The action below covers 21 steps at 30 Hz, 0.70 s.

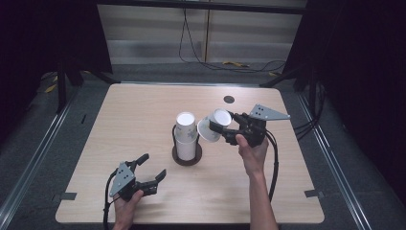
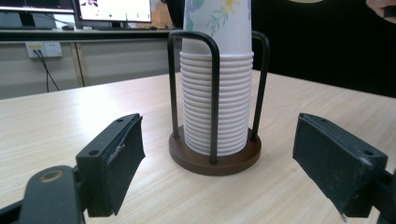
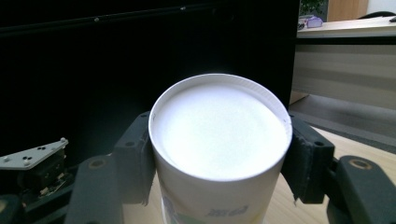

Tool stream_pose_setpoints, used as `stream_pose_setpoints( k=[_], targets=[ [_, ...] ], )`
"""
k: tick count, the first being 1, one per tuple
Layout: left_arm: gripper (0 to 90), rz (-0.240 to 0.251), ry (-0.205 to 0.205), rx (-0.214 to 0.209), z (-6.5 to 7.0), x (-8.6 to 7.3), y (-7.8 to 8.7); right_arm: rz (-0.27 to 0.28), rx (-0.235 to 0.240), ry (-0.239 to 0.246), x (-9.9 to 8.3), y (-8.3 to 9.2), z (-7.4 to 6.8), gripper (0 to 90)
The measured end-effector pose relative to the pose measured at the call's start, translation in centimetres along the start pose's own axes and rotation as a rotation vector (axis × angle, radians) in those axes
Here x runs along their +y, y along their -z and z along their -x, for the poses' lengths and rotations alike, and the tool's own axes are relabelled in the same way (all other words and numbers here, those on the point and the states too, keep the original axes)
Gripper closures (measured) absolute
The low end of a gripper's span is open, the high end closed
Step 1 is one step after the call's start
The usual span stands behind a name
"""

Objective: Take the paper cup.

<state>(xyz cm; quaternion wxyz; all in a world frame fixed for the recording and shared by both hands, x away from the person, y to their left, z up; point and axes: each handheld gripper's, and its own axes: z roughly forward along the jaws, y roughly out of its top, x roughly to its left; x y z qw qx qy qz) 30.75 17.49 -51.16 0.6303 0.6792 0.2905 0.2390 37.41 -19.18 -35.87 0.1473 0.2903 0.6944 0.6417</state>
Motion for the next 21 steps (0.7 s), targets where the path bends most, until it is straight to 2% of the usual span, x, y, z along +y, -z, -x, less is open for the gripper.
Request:
stream_pose_setpoints(
  k=[4, 6, 7, 8, 11, 12, 15, 18, 21],
  targets=[
    [15.7, -0.002, 0.030, -0.039, 0.1, 0.0, -0.3, -0.001, 0.009, -0.004, -0.5, 0.3, -0.2, 36.0],
    [15.7, -0.022, 0.017, -0.051, 0.1, 0.2, -0.4, -0.008, 0.006, -0.003, -0.7, 0.5, -0.3, 36.0],
    [15.8, -0.025, 0.029, -0.053, 0.2, 0.3, -0.5, -0.007, 0.007, -0.005, -0.8, 0.6, -0.3, 36.0],
    [15.7, -0.029, 0.018, -0.067, 0.2, 0.4, -0.6, -0.008, 0.009, -0.007, -1.0, 0.7, -0.3, 36.0],
    [15.8, -0.031, 0.034, -0.091, 0.6, 0.9, -0.8, -0.009, 0.014, -0.015, -1.5, 0.8, -0.4, 36.1],
    [15.8, -0.039, 0.016, -0.100, 0.6, 1.1, -0.9, -0.008, 0.017, -0.016, -1.7, 0.8, -0.5, 36.1],
    [16.0, -0.047, 0.007, -0.112, 0.8, 1.5, -1.2, -0.007, 0.025, -0.021, -2.1, 0.8, -0.7, 36.1],
    [16.2, -0.055, 0.026, -0.143, 0.9, 1.6, -1.4, -0.015, 0.033, -0.021, -2.7, 0.7, -1.0, 36.1],
    [16.2, -0.069, 0.013, -0.160, 1.1, 1.7, -1.7, -0.020, 0.043, -0.023, -3.3, 0.7, -1.2, 36.2]
  ],
)
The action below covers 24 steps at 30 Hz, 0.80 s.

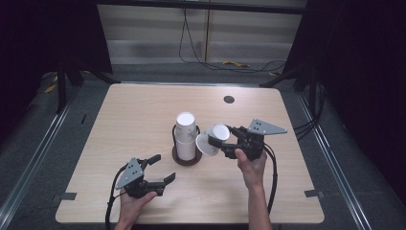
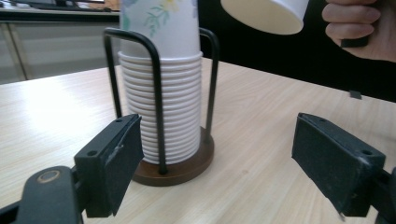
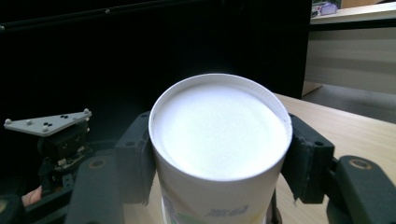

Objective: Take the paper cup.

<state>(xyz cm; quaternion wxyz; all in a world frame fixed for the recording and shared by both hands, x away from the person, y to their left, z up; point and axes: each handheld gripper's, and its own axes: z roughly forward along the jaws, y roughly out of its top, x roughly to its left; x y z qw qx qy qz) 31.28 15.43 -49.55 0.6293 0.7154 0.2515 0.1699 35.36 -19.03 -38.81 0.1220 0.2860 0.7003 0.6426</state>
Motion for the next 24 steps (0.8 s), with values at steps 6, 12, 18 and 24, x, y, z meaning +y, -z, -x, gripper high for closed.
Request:
stream_pose_setpoints(
  k=[6, 12, 18, 24],
  targets=[
    [16.5, 0.001, -0.003, -0.036, 0.3, 0.5, -0.5, -0.015, 0.010, -0.003, -1.1, -0.2, -0.5, 36.1],
    [16.2, 0.000, -0.012, -0.064, 0.8, 0.8, -1.2, -0.027, 0.030, -0.009, -2.2, -0.6, -1.1, 36.1],
    [16.1, 0.007, -0.036, -0.092, 1.2, 1.3, -1.6, -0.043, 0.050, -0.017, -3.1, -0.9, -1.4, 36.1],
    [15.7, 0.016, -0.046, -0.121, 1.3, 1.2, -2.0, -0.070, 0.076, -0.021, -3.8, -1.3, -1.7, 36.2]
  ],
)
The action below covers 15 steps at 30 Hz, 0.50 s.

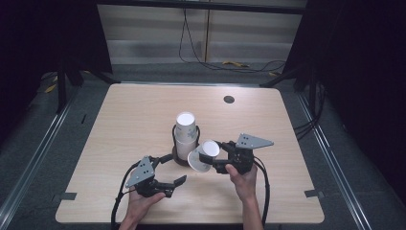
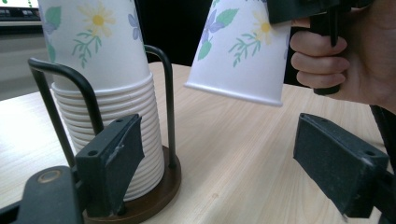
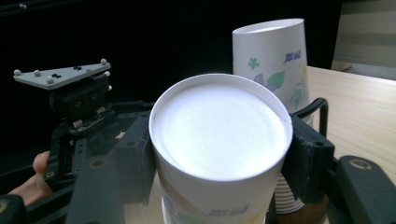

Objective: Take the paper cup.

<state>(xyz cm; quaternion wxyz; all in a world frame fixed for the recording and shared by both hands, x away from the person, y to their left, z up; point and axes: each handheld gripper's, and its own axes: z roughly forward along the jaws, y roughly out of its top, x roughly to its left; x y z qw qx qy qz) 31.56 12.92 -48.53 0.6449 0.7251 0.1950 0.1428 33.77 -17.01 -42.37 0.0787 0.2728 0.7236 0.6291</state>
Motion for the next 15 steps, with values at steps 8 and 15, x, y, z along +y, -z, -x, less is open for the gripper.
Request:
stream_pose_setpoints(
  k=[8, 15],
  targets=[
    [16.1, 0.027, 0.012, -0.055, 0.3, -0.1, -0.8, -0.027, 0.033, 0.004, -0.9, -1.2, -0.5, 36.2],
    [16.8, 0.010, -0.019, -0.049, 0.6, -0.4, -1.4, -0.043, 0.064, 0.013, -1.3, -1.8, -1.3, 36.2]
  ],
)
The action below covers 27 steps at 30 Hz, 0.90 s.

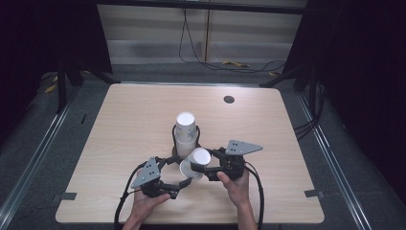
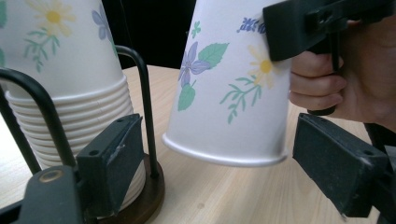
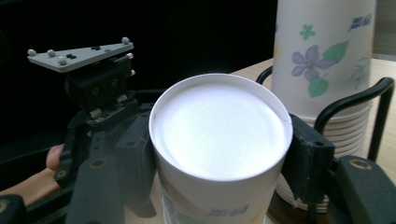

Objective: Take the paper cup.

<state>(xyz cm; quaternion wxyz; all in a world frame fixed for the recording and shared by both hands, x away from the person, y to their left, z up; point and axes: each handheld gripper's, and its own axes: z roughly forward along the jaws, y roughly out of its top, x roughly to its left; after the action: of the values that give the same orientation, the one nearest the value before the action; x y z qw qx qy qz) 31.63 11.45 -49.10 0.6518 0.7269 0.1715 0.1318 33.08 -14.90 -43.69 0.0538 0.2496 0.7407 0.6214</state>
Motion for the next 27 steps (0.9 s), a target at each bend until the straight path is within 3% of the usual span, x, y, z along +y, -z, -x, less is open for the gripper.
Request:
stream_pose_setpoints(
  k=[6, 10, 27],
  targets=[
    [20.6, -0.032, -0.040, -0.023, 0.2, -0.1, -0.3, -0.019, 0.026, -0.005, -0.6, -0.8, -0.2, 36.2],
    [22.5, -0.034, -0.044, -0.032, 0.4, -0.2, -0.6, -0.018, 0.053, -0.004, -0.8, -1.3, -0.4, 36.2],
    [28.2, -0.024, -0.027, -0.056, 0.2, -0.5, -0.6, -0.002, 0.082, -0.015, -1.2, -1.8, -0.5, 33.4]
  ],
)
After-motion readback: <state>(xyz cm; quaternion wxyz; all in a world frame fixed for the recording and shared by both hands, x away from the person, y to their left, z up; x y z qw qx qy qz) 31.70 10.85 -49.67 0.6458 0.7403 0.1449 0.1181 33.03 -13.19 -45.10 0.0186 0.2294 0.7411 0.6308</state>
